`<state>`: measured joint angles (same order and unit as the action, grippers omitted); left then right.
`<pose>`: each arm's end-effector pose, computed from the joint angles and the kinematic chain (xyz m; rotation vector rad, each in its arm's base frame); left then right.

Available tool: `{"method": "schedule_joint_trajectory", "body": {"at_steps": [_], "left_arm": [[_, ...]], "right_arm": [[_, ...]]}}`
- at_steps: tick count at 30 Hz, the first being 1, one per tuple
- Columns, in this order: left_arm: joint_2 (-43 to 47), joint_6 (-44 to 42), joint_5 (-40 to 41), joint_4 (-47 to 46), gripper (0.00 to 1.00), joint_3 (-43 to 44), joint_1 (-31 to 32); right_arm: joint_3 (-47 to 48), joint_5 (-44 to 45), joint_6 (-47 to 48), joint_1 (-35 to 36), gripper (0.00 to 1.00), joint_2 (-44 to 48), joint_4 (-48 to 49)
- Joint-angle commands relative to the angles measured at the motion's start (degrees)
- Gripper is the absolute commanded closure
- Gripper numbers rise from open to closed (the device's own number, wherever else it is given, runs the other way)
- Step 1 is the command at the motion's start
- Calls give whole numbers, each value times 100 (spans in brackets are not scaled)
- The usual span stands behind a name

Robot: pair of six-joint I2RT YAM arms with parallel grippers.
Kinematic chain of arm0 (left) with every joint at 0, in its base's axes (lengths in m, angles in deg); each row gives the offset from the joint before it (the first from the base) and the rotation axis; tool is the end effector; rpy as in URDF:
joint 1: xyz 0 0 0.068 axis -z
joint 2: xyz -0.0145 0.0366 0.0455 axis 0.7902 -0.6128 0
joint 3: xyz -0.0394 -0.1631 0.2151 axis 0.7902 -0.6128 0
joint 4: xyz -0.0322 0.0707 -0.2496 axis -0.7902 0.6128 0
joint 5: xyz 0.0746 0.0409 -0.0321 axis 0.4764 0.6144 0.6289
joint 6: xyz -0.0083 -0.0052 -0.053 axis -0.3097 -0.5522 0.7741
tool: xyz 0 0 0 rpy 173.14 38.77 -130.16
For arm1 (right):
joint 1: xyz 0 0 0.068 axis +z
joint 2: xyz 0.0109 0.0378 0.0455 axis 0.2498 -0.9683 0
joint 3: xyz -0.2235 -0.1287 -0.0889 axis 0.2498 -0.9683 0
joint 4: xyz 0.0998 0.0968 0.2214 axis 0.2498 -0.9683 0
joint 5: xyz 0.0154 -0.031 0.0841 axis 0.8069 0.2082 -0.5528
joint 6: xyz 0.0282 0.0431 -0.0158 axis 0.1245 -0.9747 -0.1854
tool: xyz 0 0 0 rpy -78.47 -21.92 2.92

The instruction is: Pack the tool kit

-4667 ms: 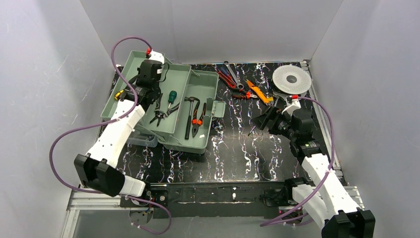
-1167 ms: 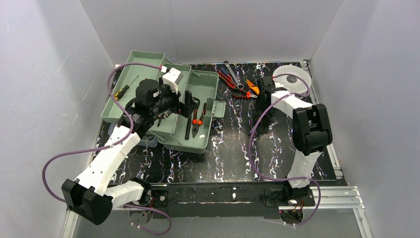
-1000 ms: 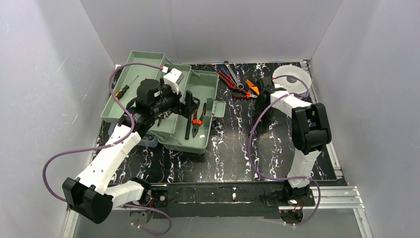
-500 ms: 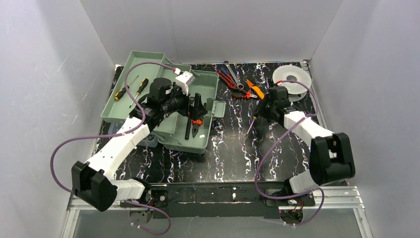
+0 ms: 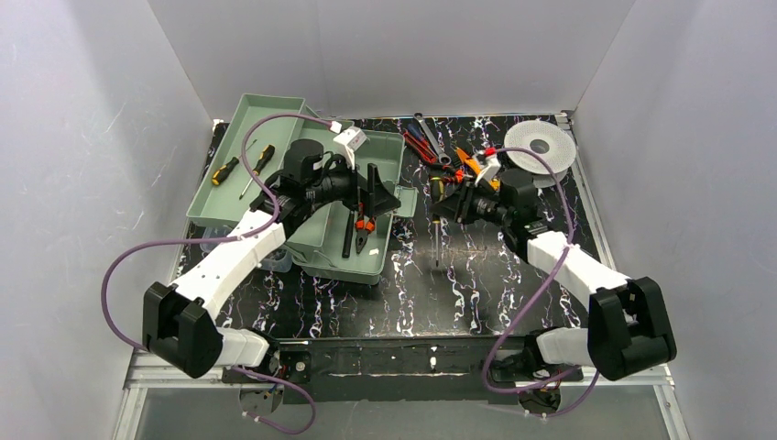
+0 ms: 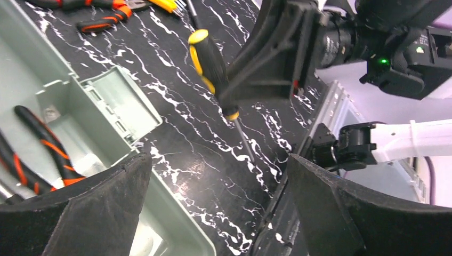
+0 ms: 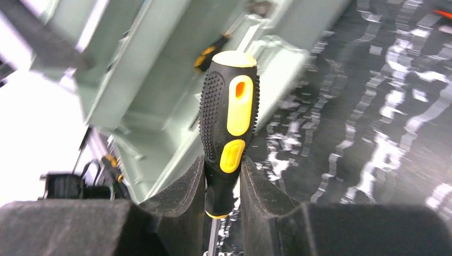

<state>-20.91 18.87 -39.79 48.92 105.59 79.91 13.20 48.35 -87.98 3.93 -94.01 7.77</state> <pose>0.2611 -0.1598 0.3547 0.6177 1.8304 -1.0846 0.2673 0.1070 0.2538 -0.1479 1.9574 1.0542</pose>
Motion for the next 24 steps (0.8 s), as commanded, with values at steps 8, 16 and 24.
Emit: {"method": "schedule_joint_trajectory", "body": {"at_steps": [8, 16, 24], "left_arm": [[-321, 821, -1010, -808, 2, -48, -11], [-345, 785, -1147, -682, 14, 32, -12], [-350, 762, -1324, -702, 48, 68, -11]], "right_arm": [[451, -428, 758, 1651, 99, 519, 723], [756, 167, 707, 1921, 99, 232, 870], [1130, 186, 699, 1981, 99, -139, 1005]]}}
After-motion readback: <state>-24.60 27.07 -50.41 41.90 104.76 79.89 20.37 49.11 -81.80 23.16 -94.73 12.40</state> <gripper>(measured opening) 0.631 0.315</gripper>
